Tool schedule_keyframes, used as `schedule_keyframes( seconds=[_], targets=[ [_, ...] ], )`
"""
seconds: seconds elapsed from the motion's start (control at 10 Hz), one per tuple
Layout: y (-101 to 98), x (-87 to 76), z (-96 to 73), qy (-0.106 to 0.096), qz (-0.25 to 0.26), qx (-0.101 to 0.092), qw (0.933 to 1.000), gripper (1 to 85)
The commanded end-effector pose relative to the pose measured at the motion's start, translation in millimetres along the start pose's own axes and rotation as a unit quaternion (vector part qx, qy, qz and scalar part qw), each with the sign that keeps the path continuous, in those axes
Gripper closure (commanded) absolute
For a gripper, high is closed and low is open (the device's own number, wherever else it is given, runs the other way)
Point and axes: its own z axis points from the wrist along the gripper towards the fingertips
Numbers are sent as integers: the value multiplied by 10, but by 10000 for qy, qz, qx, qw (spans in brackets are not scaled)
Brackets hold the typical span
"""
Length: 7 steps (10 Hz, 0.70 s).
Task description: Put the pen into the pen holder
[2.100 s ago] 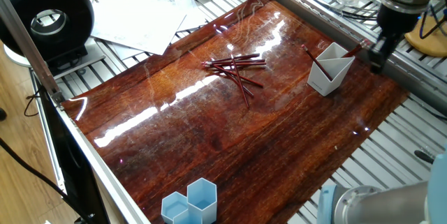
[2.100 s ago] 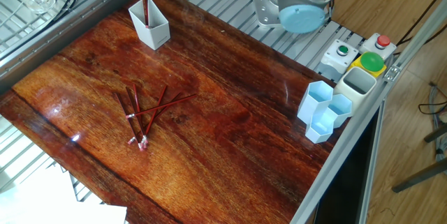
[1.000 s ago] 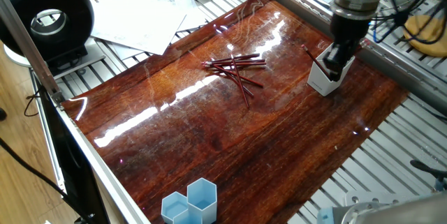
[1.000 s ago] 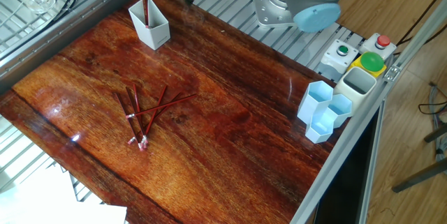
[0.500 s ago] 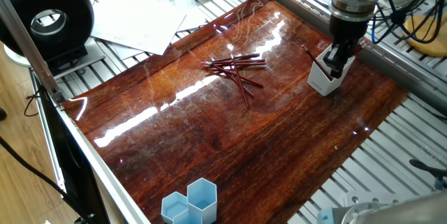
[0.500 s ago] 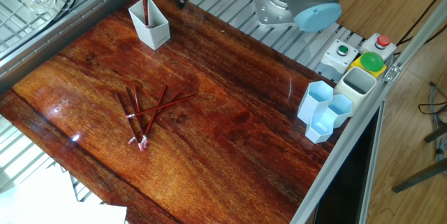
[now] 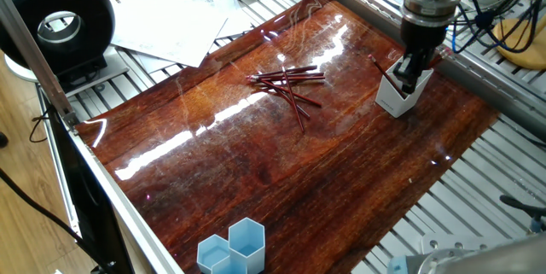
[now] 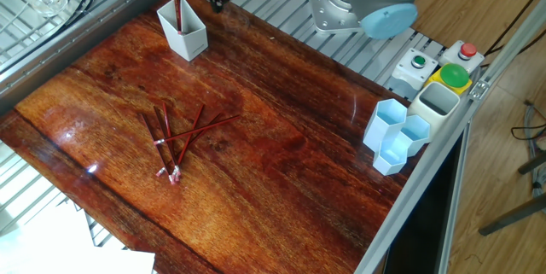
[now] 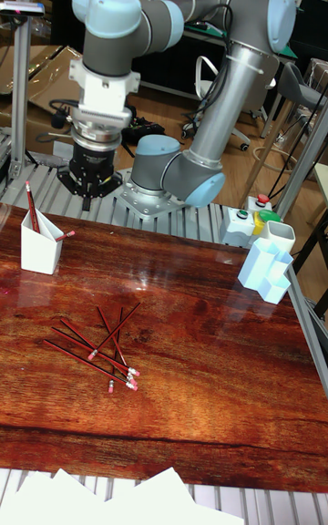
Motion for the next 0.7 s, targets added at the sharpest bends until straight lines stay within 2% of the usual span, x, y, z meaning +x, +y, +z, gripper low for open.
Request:
schedule_keyframes(
  seconds=[0.0, 0.1, 0.4, 0.6],
  targets=[
    [125, -357, -1, -147, 56, -213, 9996, 847],
    [-48, -409, 22, -161, 32, -26, 9999, 847],
    [-60, -358, 23, -113, 166, 50, 9998, 847],
    [-157, -313, 21, -34, 414, 237, 9989, 847]
  ],
)
